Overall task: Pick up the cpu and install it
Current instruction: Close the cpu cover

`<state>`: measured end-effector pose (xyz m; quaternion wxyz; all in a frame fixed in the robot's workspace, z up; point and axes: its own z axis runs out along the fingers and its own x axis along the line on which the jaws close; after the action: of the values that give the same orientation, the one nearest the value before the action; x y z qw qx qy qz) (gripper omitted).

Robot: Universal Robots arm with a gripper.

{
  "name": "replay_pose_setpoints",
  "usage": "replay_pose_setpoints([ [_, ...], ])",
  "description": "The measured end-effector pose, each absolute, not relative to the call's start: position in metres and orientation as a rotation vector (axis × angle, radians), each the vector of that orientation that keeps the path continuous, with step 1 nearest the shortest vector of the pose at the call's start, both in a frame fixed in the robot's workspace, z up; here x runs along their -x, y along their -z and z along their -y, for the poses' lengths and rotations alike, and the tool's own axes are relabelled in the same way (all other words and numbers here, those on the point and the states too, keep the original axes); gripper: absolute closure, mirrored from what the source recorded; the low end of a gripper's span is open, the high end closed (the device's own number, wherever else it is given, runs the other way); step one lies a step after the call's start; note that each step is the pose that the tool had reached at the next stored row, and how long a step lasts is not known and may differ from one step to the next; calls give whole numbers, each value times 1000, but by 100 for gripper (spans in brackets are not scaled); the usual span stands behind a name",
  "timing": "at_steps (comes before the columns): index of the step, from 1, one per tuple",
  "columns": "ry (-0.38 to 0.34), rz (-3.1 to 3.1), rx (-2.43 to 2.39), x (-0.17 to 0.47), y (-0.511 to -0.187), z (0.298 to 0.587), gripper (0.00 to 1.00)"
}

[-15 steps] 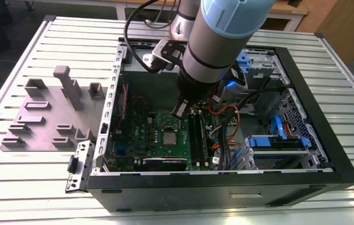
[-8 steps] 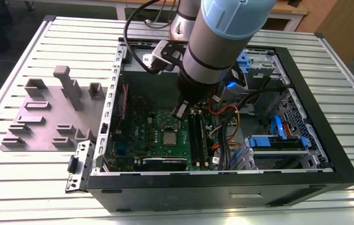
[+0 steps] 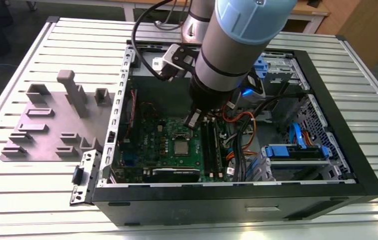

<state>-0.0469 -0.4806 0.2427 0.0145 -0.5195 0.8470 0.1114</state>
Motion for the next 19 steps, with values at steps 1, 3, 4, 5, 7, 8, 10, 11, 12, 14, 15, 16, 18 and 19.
replay_pose_setpoints([
  [1, -347, -2637, 1617, 47, -243, 481, 89],
  [3, -347, -2637, 1617, 47, -243, 482, 89],
  [4, -347, -2637, 1617, 47, -243, 482, 89],
  [5, -347, -2637, 1617, 47, -243, 482, 89],
  [7, -347, -2637, 1617, 47, -243, 483, 89],
  [8, -347, -2636, 1617, 47, -243, 483, 89],
  [10, -347, -2636, 1617, 47, -243, 483, 89],
  [11, -347, -2636, 1618, 47, -243, 483, 89],
  [12, -347, -2636, 1618, 47, -243, 484, 89],
  [14, -347, -2636, 1618, 47, -243, 484, 89],
  [15, -347, -2636, 1618, 47, -243, 485, 89],
  [16, -347, -2636, 1618, 47, -243, 485, 89],
  [18, -347, -2636, 1618, 47, -243, 486, 89],
  [19, -347, -2636, 1618, 47, -243, 486, 89],
])
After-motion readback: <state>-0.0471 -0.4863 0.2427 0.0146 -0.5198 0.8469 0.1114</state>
